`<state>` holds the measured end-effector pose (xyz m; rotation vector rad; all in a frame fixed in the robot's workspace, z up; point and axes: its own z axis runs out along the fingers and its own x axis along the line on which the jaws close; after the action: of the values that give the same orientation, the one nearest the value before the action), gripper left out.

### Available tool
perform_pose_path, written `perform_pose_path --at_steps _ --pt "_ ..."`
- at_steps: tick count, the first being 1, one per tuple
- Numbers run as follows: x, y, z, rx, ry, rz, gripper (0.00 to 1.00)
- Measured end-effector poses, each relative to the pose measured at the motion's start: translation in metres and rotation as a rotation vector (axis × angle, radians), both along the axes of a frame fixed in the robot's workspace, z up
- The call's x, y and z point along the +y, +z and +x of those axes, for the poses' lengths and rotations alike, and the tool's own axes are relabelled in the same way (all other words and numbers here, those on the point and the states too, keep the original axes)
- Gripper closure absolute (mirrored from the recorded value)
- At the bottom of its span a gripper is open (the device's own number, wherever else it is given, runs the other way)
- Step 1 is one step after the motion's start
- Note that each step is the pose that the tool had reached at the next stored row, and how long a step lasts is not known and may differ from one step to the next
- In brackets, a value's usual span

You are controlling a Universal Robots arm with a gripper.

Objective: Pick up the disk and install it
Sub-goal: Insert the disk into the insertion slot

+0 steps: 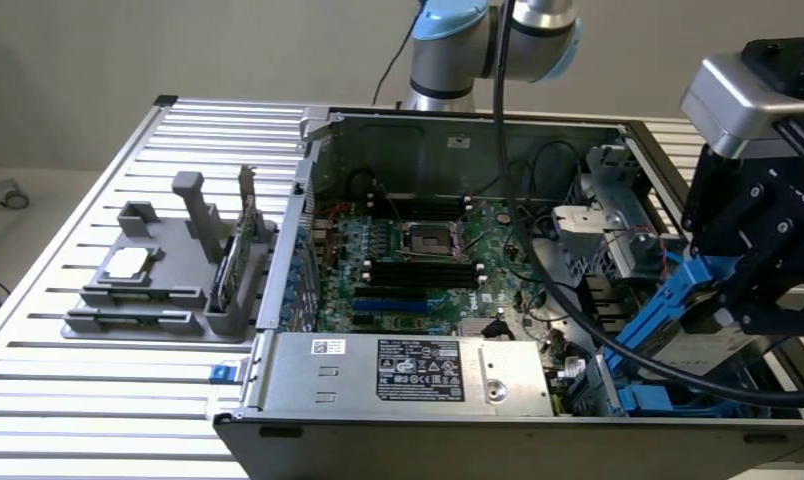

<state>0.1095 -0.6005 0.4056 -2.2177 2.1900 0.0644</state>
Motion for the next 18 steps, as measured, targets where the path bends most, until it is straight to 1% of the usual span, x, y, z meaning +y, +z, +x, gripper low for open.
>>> perform_pose_path --at_steps 2,3,4,5,12,13,14,15,17,18 --pt "0.0000 -0.0012 0.0000 0.0000 0.000 -0.0002 0.66" --pt "0.0000 -0.0018 0.0000 0.0000 0.000 -0.0002 0.60" --pt "0.0000 -0.0024 0.0000 0.0000 0.000 -0.0001 0.60" --pt "0.0000 -0.0029 0.0000 0.0000 0.000 0.0000 0.53" --pt "0.0000 -0.0042 0.0000 0.0000 0.000 0.0001 0.53" --pt "0.0002 -0.0042 0.0001 0.0000 0.000 0.0002 0.55" --pt "0.0003 -0.0042 0.0002 0.0000 0.000 0.0002 0.62" --pt "0.0005 -0.0041 0.0004 0.0000 0.000 -0.0001 0.62" --pt "0.0007 -0.0041 0.0004 0.0000 0.000 0.0000 0.74" --pt "0.0007 -0.0041 0.0004 0.0000 0.000 -0.0001 0.74"
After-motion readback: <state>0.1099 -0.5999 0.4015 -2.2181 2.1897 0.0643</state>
